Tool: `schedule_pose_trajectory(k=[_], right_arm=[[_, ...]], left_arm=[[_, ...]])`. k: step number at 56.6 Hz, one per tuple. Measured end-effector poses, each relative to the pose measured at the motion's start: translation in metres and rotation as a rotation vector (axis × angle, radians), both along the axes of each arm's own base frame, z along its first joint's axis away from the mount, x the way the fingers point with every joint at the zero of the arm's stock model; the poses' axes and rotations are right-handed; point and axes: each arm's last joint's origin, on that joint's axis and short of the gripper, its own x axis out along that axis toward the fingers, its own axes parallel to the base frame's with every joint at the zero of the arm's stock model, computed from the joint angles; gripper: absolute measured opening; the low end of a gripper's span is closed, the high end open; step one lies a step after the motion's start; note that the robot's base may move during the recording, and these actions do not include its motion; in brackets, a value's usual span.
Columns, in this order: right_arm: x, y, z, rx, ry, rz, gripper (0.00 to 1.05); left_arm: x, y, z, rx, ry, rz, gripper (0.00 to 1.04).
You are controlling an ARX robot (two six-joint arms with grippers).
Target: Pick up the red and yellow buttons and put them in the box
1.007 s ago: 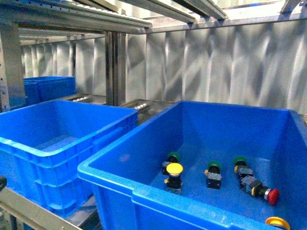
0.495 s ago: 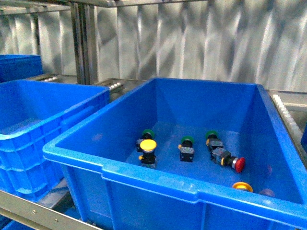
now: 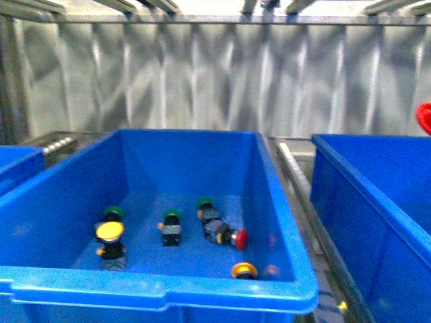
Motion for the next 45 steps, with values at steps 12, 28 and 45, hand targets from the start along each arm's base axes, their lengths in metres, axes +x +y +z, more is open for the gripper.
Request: schedule_pose_trajectory(k=[12,28,45], right_arm=[[0.001,-0.017,-0.013,0.010,0.018,0.044,0.26],[0.023,-0.040,-0.032,-0.046,0.109,0.018,0.26],[0.048,-0.063,-0.027,-0.055,0.113,-0.014,0.26]], left_arm=[[0.000,0.000,0.000,0.000,0.000,0.000,0.40],[0.000,0.000,0.000,0.000,0.000,0.000,0.95],[0.000,0.000,0.000,0.000,0.000,0.002,0.97]])
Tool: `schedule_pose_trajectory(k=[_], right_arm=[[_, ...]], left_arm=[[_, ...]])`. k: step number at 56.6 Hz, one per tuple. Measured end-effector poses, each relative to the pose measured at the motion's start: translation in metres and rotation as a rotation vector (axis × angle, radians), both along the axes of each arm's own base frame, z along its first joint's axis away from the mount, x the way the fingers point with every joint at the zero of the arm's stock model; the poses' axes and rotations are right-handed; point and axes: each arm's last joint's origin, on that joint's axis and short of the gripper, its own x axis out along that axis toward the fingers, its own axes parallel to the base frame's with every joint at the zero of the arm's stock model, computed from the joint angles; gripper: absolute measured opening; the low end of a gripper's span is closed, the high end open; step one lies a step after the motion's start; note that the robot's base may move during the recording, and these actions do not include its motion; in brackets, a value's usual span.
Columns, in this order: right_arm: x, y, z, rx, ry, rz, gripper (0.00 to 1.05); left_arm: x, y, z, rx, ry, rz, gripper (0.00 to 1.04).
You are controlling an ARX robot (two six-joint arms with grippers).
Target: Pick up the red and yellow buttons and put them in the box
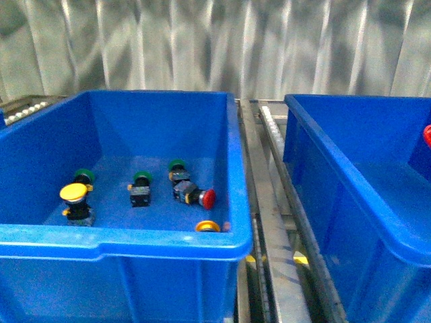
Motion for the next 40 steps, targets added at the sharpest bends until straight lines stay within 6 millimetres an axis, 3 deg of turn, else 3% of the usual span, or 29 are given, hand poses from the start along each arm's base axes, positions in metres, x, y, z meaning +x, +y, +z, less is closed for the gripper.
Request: schedule_pose_trajectory(k=[11,40], right_arm=[[-0.001,-0.011,0.004,-0.002,-0.004,-0.010,0.26],[-0.011,-0.072,0.004,0.035,-0.021,-0.187,0.26]], left_arm=[[0.000,0.000,0.000,0.000,0.000,-0.002,0.97],[0.000,0.000,0.000,0.001,0.000,-0.003,0.97]])
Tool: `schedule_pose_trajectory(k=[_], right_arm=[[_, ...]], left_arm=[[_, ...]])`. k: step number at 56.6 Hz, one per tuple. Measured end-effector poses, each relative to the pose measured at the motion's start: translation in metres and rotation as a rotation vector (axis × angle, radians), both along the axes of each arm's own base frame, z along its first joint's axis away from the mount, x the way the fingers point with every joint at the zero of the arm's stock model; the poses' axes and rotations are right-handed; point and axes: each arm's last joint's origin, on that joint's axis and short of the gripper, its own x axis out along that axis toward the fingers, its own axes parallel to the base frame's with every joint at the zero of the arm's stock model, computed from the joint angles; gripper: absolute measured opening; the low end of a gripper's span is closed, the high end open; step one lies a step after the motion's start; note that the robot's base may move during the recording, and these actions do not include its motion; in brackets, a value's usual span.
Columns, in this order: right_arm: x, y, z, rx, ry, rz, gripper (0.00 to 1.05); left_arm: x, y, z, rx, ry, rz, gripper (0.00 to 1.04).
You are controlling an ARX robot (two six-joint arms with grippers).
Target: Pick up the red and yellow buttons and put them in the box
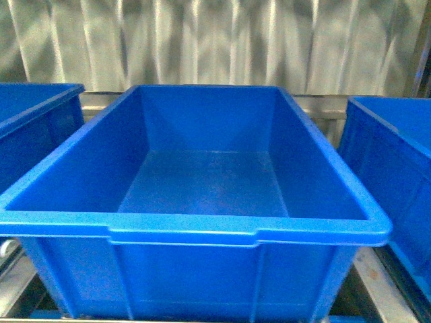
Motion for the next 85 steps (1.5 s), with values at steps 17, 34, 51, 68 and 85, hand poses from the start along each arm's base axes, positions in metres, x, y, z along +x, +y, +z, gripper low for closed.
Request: schedule_pose_trajectory(k=[17,34,51,68,85], right_arm=[[0.040,-0.046,-0.003,-0.032,0.069,-0.003,0.26],[0.136,-0.076,-0.041,-0.139,0.272,0.221,0.26],[0.189,-0.096,-0.067,-0.285,0.410,0.344,0.26],[0.210,-0.117,-0.066,-0.342,0.424,0.350,0.64],[0.180,-0.097,-0.037,-0.337,0.362,0.523,0.99]], left_arm=[[0.000,0.000,0.000,0.000,-0.001,-0.002,0.97],[0.000,0.000,0.000,0.000,-0.001,0.000,0.97],[0.000,0.000,0.000,0.000,-0.001,0.000,0.97],[0.000,0.000,0.000,0.000,-0.001,0.000,0.97],[0.000,0.000,0.000,0.000,-0.001,0.001,0.97]])
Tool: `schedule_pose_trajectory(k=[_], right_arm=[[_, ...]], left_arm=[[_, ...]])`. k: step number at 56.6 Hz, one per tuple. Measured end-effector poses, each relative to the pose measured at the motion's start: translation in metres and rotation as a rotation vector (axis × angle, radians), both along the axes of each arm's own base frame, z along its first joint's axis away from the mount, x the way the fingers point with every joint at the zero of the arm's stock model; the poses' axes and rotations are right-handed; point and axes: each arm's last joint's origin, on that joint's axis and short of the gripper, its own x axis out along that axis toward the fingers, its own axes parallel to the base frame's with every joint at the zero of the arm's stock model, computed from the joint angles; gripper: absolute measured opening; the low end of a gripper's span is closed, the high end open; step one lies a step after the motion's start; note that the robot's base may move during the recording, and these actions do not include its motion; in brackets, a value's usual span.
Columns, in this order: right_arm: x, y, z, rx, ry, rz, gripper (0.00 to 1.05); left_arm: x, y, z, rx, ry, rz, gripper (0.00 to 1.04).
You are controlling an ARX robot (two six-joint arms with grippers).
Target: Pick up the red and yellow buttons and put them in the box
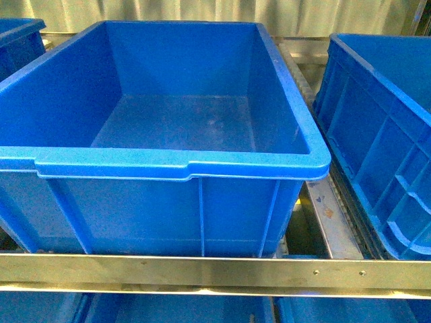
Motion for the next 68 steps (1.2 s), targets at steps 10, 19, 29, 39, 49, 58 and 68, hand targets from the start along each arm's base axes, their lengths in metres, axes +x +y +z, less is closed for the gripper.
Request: schedule_pose_trajectory(k=[10,19,29,39,49,58,68], right_arm=[[-0.054,0.030,0.032,0.028,-0.054,0.149,0.99],[-0.103,0.042,0.046,0.073,-0.102,0.189,0.99],[-0.154,0.050,0.055,0.162,-0.190,0.124,0.96],[-0.197,0.059,0.015,0.034,-0.208,-0.105,0.63],[-0.213,0.069,-0.021,0.011,-0.194,-0.123,0.30],[-0.222,0.075,-0.038,0.009,-0.198,-0.094,0.03],[-0.230,0.075,-0.053,0.006,-0.200,-0.099,0.04]], left_arm=[[0.000,0.000,0.000,0.000,0.000,0.000,0.97],[0.000,0.000,0.000,0.000,0.000,0.000,0.97],[0.000,0.000,0.000,0.000,0.000,0.000,0.97],[0.000,0.000,0.000,0.000,0.000,0.000,0.97],[0.000,0.000,0.000,0.000,0.000,0.000,0.97],[0.000,0.000,0.000,0.000,0.000,0.000,0.97],[0.000,0.000,0.000,0.000,0.000,0.000,0.97]])
